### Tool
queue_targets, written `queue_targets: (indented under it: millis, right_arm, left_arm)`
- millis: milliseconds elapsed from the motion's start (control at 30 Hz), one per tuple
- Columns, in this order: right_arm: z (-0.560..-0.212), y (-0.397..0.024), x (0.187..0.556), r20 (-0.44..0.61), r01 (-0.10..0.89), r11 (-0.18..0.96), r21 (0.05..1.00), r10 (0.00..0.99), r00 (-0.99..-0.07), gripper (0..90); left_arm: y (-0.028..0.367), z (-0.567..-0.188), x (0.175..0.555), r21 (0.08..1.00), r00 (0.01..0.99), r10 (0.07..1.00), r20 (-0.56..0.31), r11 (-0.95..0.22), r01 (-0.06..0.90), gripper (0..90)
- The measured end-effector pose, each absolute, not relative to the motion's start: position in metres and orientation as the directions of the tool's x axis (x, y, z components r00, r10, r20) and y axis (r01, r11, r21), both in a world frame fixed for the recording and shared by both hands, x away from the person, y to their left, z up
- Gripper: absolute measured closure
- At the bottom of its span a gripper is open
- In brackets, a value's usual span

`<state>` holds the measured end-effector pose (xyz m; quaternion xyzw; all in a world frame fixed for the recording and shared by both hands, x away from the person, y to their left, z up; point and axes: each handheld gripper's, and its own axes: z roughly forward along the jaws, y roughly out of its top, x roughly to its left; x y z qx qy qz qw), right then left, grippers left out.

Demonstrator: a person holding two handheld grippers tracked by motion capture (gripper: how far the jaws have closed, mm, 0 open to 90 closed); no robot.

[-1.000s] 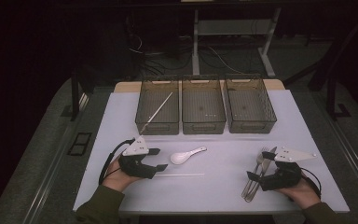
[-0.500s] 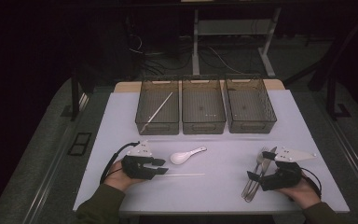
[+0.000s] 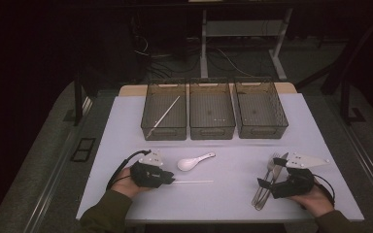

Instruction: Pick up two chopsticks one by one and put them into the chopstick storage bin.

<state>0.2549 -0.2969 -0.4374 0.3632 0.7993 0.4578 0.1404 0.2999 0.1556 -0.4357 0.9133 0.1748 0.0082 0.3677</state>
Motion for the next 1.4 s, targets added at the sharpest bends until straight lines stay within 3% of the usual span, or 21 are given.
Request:
queue_targets:
  millis: [733, 1133, 1400]
  right_arm:
    - [-0.438, -0.296, 0.255, 0.111, 0.456, 0.318, 0.831, 0.709, -0.697, 1.4]
    - [-0.438, -0.296, 0.255, 0.111, 0.457, 0.32, 0.83, 0.708, -0.698, 1.4]
    - [-0.437, -0.296, 0.255, 0.113, 0.458, 0.319, 0.83, 0.707, -0.698, 1.4]
  left_arm:
    - [0.143, -0.436, 0.293, 0.594, 0.96, 0.278, -0.043, -0.765, 0.248, 81.0]
    - [0.133, -0.43, 0.288, 0.531, 0.967, 0.247, -0.058, -0.813, 0.24, 83.6]
    - [0.131, -0.43, 0.288, 0.535, 0.968, 0.247, -0.048, -0.812, 0.234, 84.2]
